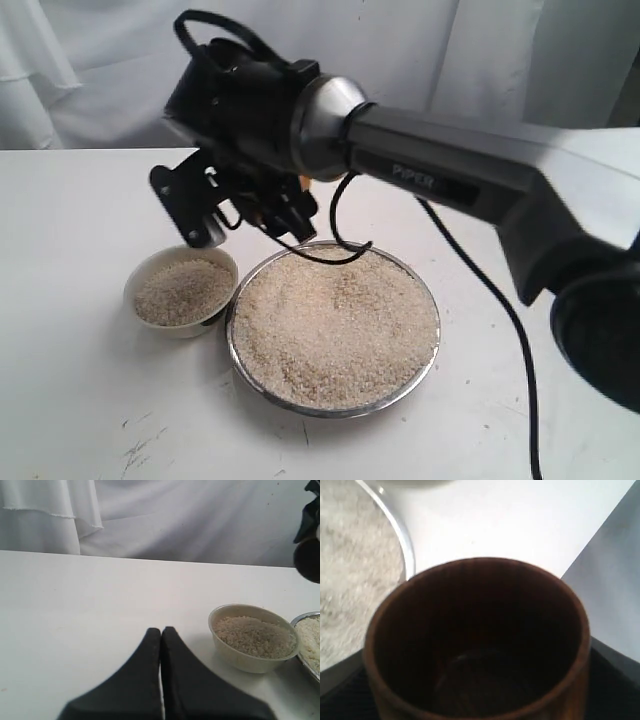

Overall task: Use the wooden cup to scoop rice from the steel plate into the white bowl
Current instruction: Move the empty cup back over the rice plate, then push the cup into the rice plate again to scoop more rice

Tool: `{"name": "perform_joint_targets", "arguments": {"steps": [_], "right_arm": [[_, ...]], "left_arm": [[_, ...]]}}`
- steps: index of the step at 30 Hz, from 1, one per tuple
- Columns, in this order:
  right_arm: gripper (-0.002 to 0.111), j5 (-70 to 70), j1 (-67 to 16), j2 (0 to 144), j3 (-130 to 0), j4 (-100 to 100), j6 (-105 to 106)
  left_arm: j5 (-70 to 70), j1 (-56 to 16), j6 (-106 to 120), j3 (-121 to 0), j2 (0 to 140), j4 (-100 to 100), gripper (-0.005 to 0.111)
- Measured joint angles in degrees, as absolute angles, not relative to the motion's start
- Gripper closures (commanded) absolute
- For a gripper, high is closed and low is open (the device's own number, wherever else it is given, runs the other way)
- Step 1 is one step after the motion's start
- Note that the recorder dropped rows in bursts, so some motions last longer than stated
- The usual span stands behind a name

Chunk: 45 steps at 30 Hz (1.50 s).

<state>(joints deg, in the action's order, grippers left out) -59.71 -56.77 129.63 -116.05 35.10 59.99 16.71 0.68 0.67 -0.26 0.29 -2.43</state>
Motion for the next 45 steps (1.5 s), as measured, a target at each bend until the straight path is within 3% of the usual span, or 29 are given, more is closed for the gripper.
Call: {"name": "perform_joint_targets", "arguments": {"steps": [9,20,33,45], "right_arm": [[0.108,-69.51,-52.08,128.83,-114.29,35.10,61.76],[0.108,-69.77,-51.93,128.83,-99.22,43.62,64.27],[0.108,-68.74,-53.64,128.68,-90.16,49.23,69.96],[0.108,-62.39,-53.64,129.24,-88.39,42.25,76.90]], "left_arm": [[16.71,0.68,0.67,-0.26,0.29,-2.43,0.107],[16.71,0.68,0.67,-0.26,0.29,-2.43,0.107],[16.71,0.68,0.67,-0.26,0.29,-2.43,0.107],[16.71,0.68,0.67,-0.26,0.29,-2.43,0.107]]}}
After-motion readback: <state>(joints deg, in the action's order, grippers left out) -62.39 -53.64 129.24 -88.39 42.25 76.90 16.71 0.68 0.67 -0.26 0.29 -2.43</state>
